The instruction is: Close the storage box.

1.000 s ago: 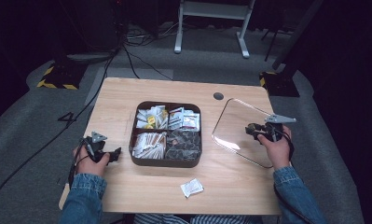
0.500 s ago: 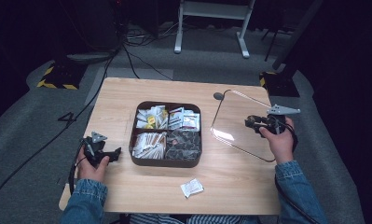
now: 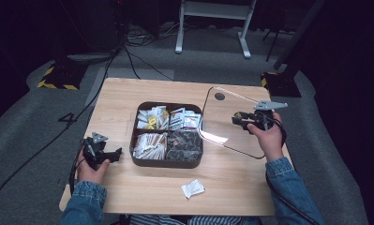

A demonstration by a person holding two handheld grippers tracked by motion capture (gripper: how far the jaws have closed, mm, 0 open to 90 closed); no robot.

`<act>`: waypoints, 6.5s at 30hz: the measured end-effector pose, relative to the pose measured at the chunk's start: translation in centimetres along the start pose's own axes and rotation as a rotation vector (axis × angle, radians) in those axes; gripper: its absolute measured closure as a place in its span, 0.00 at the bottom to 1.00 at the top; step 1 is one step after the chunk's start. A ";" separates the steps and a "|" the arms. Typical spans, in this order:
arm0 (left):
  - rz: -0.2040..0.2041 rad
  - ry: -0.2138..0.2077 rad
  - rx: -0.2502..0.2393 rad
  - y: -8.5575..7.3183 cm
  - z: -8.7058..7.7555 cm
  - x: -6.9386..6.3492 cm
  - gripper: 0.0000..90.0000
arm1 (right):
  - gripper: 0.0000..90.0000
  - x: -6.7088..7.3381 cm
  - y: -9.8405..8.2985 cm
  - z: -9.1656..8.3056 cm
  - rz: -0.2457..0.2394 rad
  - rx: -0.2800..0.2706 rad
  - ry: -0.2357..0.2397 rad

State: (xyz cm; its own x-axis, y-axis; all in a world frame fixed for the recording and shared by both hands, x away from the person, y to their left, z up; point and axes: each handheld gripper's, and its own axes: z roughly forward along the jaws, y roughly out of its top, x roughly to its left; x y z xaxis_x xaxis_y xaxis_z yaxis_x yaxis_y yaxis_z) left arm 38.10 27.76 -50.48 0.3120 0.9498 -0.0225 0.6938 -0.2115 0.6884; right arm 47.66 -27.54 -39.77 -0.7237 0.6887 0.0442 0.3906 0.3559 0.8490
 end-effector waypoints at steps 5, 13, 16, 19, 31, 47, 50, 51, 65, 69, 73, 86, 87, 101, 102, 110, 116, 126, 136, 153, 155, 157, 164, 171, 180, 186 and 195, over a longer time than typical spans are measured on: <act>0.000 0.000 0.000 0.0 0.0 0.0 0.16 | 0.65 1.0 0.9 1.1 -0.018 0.006 0.022; -0.001 -0.002 0.000 0.0 0.0 0.0 0.16 | 0.65 2.8 2.4 3.0 -0.069 0.038 0.060; 0.001 -0.002 0.000 0.0 0.0 0.0 0.16 | 0.65 3.4 2.9 3.7 -0.080 0.047 0.082; 0.001 -0.002 0.000 0.0 0.0 0.0 0.16 | 0.65 4.0 3.4 4.5 -0.091 0.051 0.100; 0.000 -0.002 -0.001 0.0 0.0 0.0 0.16 | 0.65 6.8 5.8 7.6 -0.136 0.056 0.178; 0.001 -0.005 0.003 0.1 0.1 0.0 0.15 | 0.65 10.2 7.5 11.4 -0.157 0.092 0.192; 0.001 -0.005 0.003 0.1 0.1 0.0 0.14 | 0.65 10.7 7.5 12.0 -0.161 0.104 0.196; 0.000 -0.005 0.003 0.1 0.1 0.0 0.14 | 0.65 10.9 7.5 12.2 -0.164 0.107 0.198; 0.001 -0.006 0.003 0.1 0.1 0.0 0.14 | 0.65 13.0 7.0 15.1 -0.172 0.138 0.200; 0.000 -0.006 0.002 0.1 0.2 0.0 0.14 | 0.65 13.4 6.7 15.8 -0.171 0.154 0.205; 0.001 -0.006 0.002 0.1 0.2 0.0 0.14 | 0.65 13.8 6.5 16.4 -0.175 0.163 0.201; 0.002 -0.006 0.002 0.1 0.2 0.0 0.14 | 0.65 14.6 5.8 17.4 -0.179 0.174 0.201; 0.004 -0.007 0.002 0.1 0.2 0.0 0.14 | 0.65 14.7 5.8 17.5 -0.183 0.175 0.199; 0.002 -0.006 0.002 0.1 0.2 0.0 0.14 | 0.65 15.1 5.4 17.4 -0.175 0.184 0.192; 0.002 -0.006 0.002 0.1 0.2 0.0 0.14 | 0.65 15.1 5.4 17.4 -0.173 0.185 0.192; 0.002 -0.006 0.002 0.1 0.2 0.0 0.14 | 0.65 15.2 5.2 17.5 -0.171 0.179 0.189; 0.002 -0.006 0.002 0.1 0.2 0.0 0.14 | 0.65 15.2 5.2 17.5 -0.169 0.176 0.189; 0.002 -0.006 0.002 0.1 0.2 0.0 0.14 | 0.53 15.3 5.9 16.7 -0.163 0.114 0.198; 0.002 -0.006 0.002 0.1 0.2 0.0 0.14 | 0.44 14.5 6.7 14.5 -0.149 0.079 0.198; 0.003 -0.008 0.004 0.2 0.2 0.0 0.13 | 0.41 11.7 6.9 9.8 -0.123 0.046 0.172; 0.004 -0.008 0.004 0.2 0.2 0.0 0.13 | 0.41 11.2 6.8 9.3 -0.120 0.046 0.168; 0.003 -0.008 0.003 0.2 0.2 0.0 0.13 | 0.40 10.6 6.7 8.7 -0.115 0.044 0.165; 0.006 -0.006 0.002 0.2 0.2 0.0 0.13 | 0.40 8.7 6.0 6.4 -0.084 0.038 0.137; 0.006 -0.006 0.002 0.2 0.2 0.0 0.13 | 0.39 6.9 5.1 4.5 -0.061 0.039 0.110; 0.004 -0.008 0.004 0.2 0.2 0.0 0.13 | 0.33 5.2 3.1 2.5 -0.023 0.066 0.088; 0.004 -0.008 0.004 0.2 0.2 0.0 0.13 | 0.30 4.4 1.6 1.2 -0.004 0.069 0.068; 0.004 -0.008 0.004 0.2 0.2 0.0 0.13 | 0.29 3.2 -1.0 0.0 0.041 0.078 0.052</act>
State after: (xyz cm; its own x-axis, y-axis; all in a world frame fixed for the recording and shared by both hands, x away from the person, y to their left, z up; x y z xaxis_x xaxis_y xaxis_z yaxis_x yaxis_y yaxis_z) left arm 38.38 27.64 -50.52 0.3201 0.9470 -0.0257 0.6953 -0.2164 0.6853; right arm 44.96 -25.75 -40.49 -0.7341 0.6705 0.1075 0.4622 0.3773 0.8025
